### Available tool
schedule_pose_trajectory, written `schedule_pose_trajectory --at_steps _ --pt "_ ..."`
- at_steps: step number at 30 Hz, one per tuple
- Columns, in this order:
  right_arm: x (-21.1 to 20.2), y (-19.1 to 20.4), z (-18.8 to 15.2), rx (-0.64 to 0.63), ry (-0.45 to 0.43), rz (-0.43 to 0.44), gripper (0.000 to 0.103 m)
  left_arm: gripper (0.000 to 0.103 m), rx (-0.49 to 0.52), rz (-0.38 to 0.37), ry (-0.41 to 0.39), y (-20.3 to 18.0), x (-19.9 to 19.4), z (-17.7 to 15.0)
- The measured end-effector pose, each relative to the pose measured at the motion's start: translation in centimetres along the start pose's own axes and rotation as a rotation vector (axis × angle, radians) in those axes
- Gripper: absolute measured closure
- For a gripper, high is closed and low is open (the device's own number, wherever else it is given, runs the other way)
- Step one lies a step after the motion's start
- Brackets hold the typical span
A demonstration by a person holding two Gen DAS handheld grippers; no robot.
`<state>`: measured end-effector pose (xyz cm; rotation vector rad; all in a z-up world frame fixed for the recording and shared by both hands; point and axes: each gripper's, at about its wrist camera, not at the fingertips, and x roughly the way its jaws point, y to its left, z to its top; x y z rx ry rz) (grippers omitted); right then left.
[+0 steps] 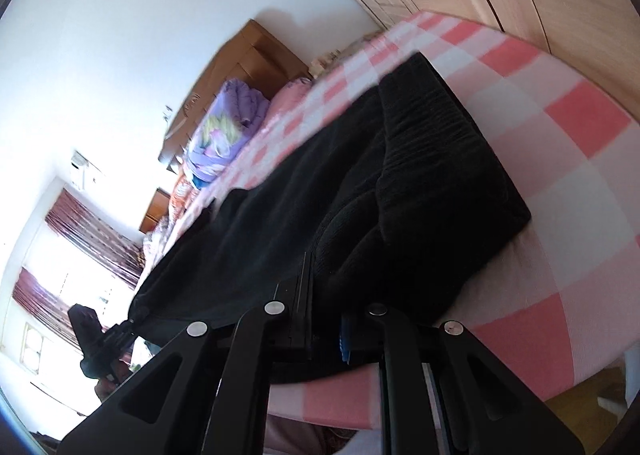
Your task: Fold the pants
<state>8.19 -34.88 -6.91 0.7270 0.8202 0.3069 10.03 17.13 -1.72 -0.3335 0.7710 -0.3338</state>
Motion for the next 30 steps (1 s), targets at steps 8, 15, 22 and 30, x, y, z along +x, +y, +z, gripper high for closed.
schedule_pose_trajectory --at_steps 8,15,22,30 --pt "0.2 -1.4 -0.3 0.066 -0.007 0.052 0.087 0.093 -0.059 0.041 0.096 2.2 3.2 -2.1" --pt "-0.9 -1.7 -0.3 0.103 -0.015 0.043 0.083 0.092 -0.059 0.049 0.096 2.1 3.0 -2.6" --pt "-1.4 0.1 -0.5 0.02 -0.081 -0.049 0.088 0.09 -0.072 0.046 0.093 2.2 2.8 -2.6" --pt "-1.0 -0.7 -0.7 0.047 -0.073 -0.061 0.089 0.092 -0.018 0.081 0.062 1.1 1.8 -2.7"
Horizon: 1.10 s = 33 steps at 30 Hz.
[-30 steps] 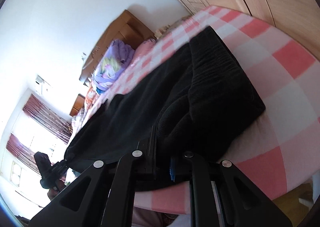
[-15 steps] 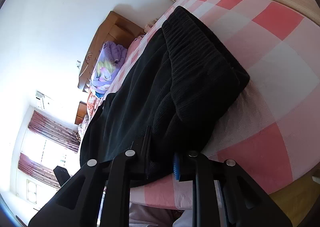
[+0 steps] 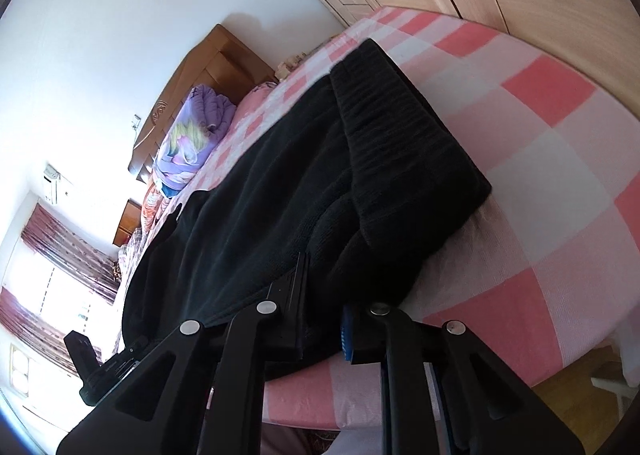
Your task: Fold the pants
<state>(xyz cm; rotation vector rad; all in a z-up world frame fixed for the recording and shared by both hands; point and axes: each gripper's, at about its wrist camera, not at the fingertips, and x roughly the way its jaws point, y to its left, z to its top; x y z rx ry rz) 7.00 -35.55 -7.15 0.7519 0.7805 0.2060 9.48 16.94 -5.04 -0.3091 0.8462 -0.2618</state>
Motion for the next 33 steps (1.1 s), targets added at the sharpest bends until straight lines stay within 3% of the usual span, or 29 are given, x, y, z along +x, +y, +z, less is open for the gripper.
schedule_pose_trajectory --at_steps 4,7,9,11,12,13,15,17,21,23,24,25,27,29,33 --pt "-0.8 0.6 0.3 -0.031 -0.016 -0.014 0.09 0.094 0.013 0.0 -0.032 -0.7 -2.0 -0.3" --pt "-0.1 0.0 0.1 -0.011 0.0 -0.031 0.09 0.094 0.05 0.042 0.01 -1.1 -1.7 -0.7" --pt "-0.2 -0.2 -0.2 0.011 -0.011 -0.011 0.087 0.093 0.023 0.058 0.048 -0.2 -0.3 -1.2" --pt "-0.3 0.0 -0.3 0.017 0.008 0.002 0.082 0.089 -0.014 0.023 0.032 0.5 -0.6 -1.3" --pt "-0.4 0.2 -0.4 0.019 0.02 0.021 0.072 0.081 -0.016 0.012 0.033 0.5 -0.8 -1.2" --pt "-0.5 0.4 -0.6 0.024 0.025 0.051 0.06 0.057 -0.02 -0.007 0.03 0.5 -1.2 -1.0" --pt "-0.7 1.1 -1.1 0.015 0.009 0.102 0.054 0.033 -0.046 -0.074 -0.008 0.6 -2.1 -1.0" --pt "-0.2 2.1 -1.9 -0.016 0.032 0.127 0.054 0.033 -0.076 -0.143 -0.032 0.3 -2.5 -0.9" --pt "1.8 4.3 -3.9 -0.063 0.129 0.158 0.058 0.035 -0.069 -0.152 -0.009 -1.1 -1.3 -1.0" --pt "2.5 5.4 -5.0 -0.108 0.161 0.144 0.07 0.038 -0.071 -0.141 -0.015 -1.3 -1.0 -1.4" --pt "2.5 5.7 -5.3 -0.124 0.161 0.12 0.083 0.053 -0.066 -0.122 -0.02 -1.3 -1.1 -1.6" --pt "2.4 6.0 -5.5 -0.142 0.154 0.099 0.087 0.077 -0.046 -0.076 -0.016 -1.3 -0.9 -1.6" --pt "2.0 6.3 -5.4 -0.155 0.142 0.097 0.093 0.094 -0.029 -0.025 -0.003 -0.8 -0.6 -1.5" --pt "1.2 7.1 -5.4 -0.19 0.126 0.084 0.094 0.094 -0.056 -0.057 0.008 0.0 -0.7 -1.4" --pt "2.2 6.6 -5.7 -0.174 0.161 0.054 0.094 0.094 -0.056 -0.027 0.015 0.2 0.0 -1.5"
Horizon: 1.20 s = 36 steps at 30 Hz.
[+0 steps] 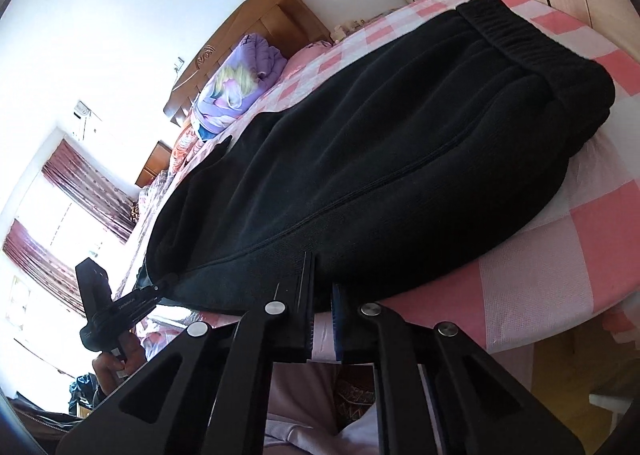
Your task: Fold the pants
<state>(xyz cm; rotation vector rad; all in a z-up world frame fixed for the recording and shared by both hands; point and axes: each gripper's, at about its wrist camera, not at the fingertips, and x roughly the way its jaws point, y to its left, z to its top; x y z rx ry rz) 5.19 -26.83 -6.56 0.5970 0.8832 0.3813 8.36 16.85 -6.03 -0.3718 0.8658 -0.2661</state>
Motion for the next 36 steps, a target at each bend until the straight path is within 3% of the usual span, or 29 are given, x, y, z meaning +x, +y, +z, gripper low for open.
schedule_pose_trajectory --at_steps 2,3,5,6,7,8,10,14,18,20,22,25,30,32,34,35,36 --pt "0.1 -0.5 -0.4 0.016 0.007 0.017 0.092 0.09 0.003 0.012 -0.004 0.0 -0.1 -0.1" --pt "-0.1 -0.3 -0.5 0.018 0.017 0.025 0.085 0.087 0.012 0.013 0.0 0.0 -0.1 0.0" --pt "-0.8 0.2 -0.3 0.008 0.045 0.057 0.064 0.065 0.022 -0.022 0.005 0.2 -0.4 0.1" --pt "-1.3 0.5 -0.3 -0.002 0.045 0.055 0.04 0.032 0.02 -0.05 0.0 0.4 -0.7 0.1" --pt "-1.9 1.0 -0.3 -0.022 0.033 0.037 0.028 0.005 0.016 -0.038 -0.027 0.6 -1.5 0.3" --pt "-2.6 1.5 -0.2 -0.054 0.018 0.023 0.028 0.003 0.017 0.017 -0.063 0.9 -2.2 0.4" --pt "-3.8 3.0 0.1 -0.129 0.019 0.022 0.028 0.003 0.041 0.151 -0.115 1.6 -3.7 1.0" --pt "-4.9 6.8 1.3 -0.28 0.001 0.108 0.028 0.003 0.003 0.256 -0.182 3.9 -6.4 3.6" --pt "-0.8 11.4 4.0 -0.455 -0.018 -0.029 0.017 0.002 0.043 0.308 -0.183 2.4 -6.2 9.1" --pt "2.3 12.6 5.8 -0.455 -0.006 -0.055 0.016 0.002 0.101 0.351 -0.189 0.4 -4.7 11.9" --pt "5.7 13.3 7.6 -0.411 0.025 -0.049 0.016 0.002 0.17 0.402 -0.126 -1.2 -1.7 15.4" --pt "10.4 14.2 9.1 -0.397 0.049 -0.109 0.016 0.002 0.183 0.416 -0.01 -3.0 3.8 20.4" --pt "15.4 14.3 8.9 -0.371 0.084 -0.14 0.016 0.004 0.231 0.546 0.178 -3.2 13.4 23.8" --pt "16.6 13.9 8.5 -0.362 0.1 -0.157 0.016 0.019 0.232 0.587 0.253 -1.8 16.6 24.1" --pt "16.8 13.6 8.4 -0.352 0.105 -0.153 0.015 0.05 0.197 0.604 0.297 -0.3 18.0 24.4" --pt "16.7 13.6 8.5 -0.351 0.101 -0.146 0.015 0.06 0.182 0.595 0.318 0.4 18.4 24.5" --pt "16.7 13.7 8.5 -0.349 0.099 -0.141 0.015 0.078 0.172 0.566 0.336 0.9 18.5 24.5"
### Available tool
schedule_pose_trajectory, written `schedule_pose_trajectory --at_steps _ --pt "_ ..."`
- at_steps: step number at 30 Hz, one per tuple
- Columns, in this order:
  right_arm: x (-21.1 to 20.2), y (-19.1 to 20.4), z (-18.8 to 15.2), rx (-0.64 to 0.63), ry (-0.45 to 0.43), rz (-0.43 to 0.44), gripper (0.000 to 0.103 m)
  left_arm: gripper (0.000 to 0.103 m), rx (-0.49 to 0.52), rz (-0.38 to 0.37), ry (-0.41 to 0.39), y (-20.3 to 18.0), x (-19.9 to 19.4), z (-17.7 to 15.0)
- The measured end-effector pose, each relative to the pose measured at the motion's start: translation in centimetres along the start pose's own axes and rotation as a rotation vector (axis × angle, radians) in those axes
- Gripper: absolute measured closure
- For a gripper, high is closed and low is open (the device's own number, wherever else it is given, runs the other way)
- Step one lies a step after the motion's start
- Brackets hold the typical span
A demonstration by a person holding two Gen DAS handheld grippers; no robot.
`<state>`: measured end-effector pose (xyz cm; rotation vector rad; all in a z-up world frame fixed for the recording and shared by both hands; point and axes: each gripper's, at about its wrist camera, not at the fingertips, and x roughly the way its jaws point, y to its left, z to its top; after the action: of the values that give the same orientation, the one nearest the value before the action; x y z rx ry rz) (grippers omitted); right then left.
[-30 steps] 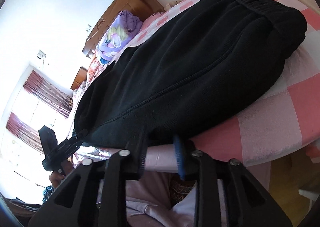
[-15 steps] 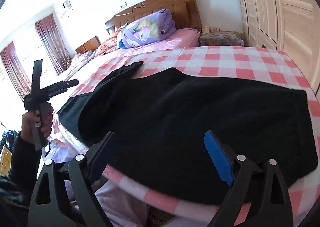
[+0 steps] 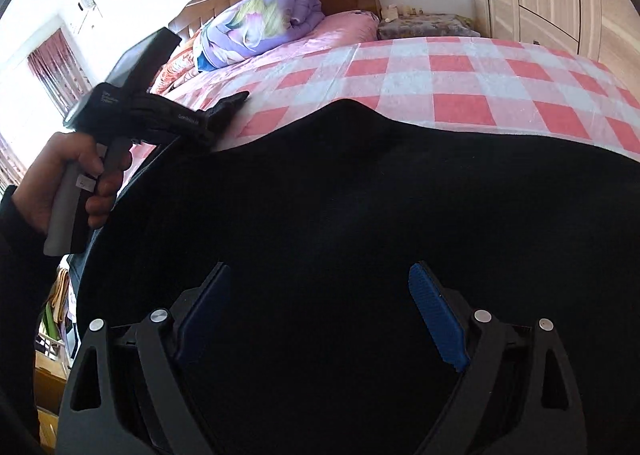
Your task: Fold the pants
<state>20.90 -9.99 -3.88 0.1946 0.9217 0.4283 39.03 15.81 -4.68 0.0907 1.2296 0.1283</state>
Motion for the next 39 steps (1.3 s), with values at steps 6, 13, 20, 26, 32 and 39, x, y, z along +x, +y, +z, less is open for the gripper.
schedule_pose_trajectory --at_steps 6,13,20,26,32,39 --pt "-0.1 -0.2 -0.2 0.006 -0.022 0.017 0.015 0.095 -0.097 -0.076 -0.285 5.6 -7.0 -3.5" --pt "-0.2 -0.5 -0.2 0.032 -0.036 0.038 0.015 0.095 -0.399 -0.091 -0.592 20.6 -15.9 -19.0" --pt "0.0 -0.3 -0.2 0.028 -0.034 0.033 0.015 0.094 -0.522 -0.146 -0.361 27.7 -5.6 -28.8" --pt "0.1 -0.3 -0.3 0.027 -0.034 0.032 0.015 0.041 -0.572 -0.233 -0.459 27.2 -4.8 -31.5" --pt "0.1 0.0 -0.4 0.012 -0.033 0.015 0.014 0.032 -0.592 -0.258 -0.47 29.7 -4.8 -29.8" --pt "0.0 -0.2 -0.5 0.024 -0.038 0.032 0.014 0.084 -0.775 -0.315 -0.465 34.4 -3.3 -28.9"
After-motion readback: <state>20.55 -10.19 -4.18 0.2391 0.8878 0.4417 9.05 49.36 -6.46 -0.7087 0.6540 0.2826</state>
